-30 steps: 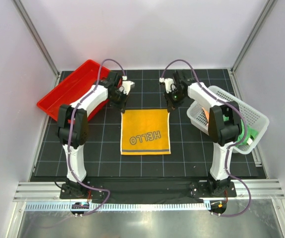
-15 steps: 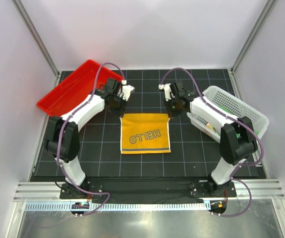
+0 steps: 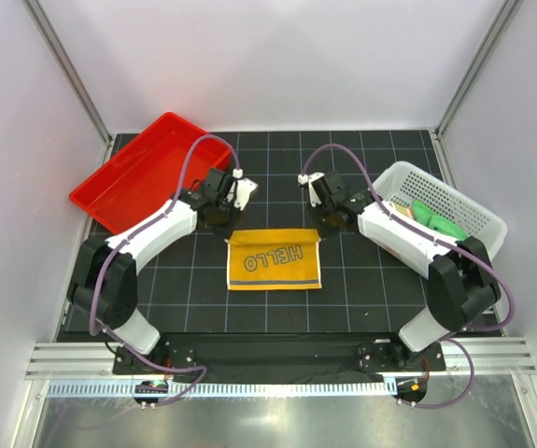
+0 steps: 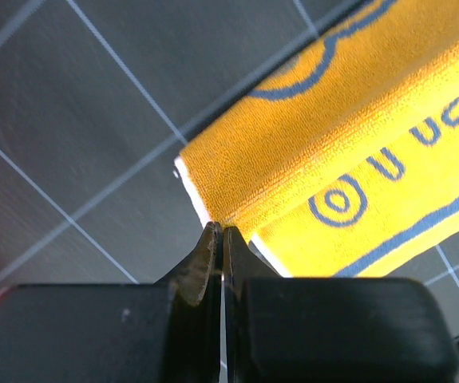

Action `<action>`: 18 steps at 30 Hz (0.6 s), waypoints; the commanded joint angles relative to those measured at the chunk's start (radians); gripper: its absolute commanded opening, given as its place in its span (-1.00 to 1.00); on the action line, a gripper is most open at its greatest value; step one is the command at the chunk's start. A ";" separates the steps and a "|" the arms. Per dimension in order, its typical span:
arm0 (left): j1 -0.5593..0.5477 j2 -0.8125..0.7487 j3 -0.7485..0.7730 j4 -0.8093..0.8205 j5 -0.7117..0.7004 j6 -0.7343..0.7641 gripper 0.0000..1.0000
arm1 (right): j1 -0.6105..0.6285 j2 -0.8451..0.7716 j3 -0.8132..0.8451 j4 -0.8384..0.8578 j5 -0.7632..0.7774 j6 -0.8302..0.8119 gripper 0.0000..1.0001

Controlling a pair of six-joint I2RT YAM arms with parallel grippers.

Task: Fold and stack the towels
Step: Fold the towel

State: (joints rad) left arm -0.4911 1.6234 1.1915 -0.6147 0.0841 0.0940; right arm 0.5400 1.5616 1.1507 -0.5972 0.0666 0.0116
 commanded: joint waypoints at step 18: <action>-0.064 -0.192 -0.124 -0.039 -0.032 -0.132 -1.00 | 0.072 -0.195 -0.140 -0.070 0.111 0.182 -0.98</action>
State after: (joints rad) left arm -0.5461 1.4906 1.0695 -0.6132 0.0818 -0.0193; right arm 0.6140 1.4189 1.0245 -0.6224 0.1280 0.1707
